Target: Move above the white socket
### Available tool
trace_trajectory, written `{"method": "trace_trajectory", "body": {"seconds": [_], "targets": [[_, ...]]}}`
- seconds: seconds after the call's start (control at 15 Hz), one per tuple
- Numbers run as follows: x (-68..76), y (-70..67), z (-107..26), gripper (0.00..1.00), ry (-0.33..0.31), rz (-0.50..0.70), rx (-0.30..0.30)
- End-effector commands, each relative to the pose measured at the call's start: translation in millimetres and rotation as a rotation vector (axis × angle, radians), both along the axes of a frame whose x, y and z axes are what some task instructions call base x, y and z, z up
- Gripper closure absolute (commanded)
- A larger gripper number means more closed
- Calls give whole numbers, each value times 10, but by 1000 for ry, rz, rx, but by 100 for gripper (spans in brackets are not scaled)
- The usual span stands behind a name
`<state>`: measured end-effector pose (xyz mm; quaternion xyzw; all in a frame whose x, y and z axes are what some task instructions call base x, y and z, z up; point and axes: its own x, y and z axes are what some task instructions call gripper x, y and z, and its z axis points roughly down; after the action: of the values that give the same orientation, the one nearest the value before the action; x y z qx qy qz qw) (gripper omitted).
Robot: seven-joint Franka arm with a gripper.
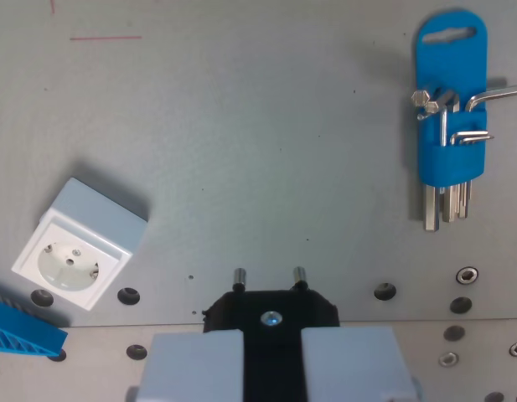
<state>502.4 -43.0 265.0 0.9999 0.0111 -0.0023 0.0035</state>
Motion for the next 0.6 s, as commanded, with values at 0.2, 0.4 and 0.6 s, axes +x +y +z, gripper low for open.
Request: {"method": "trace_trajectory", "body": {"seconds": [0.2, 0.4, 0.6], "targets": [[-1, 0, 0, 100, -1, -1, 0], [-2, 2, -3, 100, -2, 6, 0], [-10, 11, -14, 100, -3, 27, 0]]}}
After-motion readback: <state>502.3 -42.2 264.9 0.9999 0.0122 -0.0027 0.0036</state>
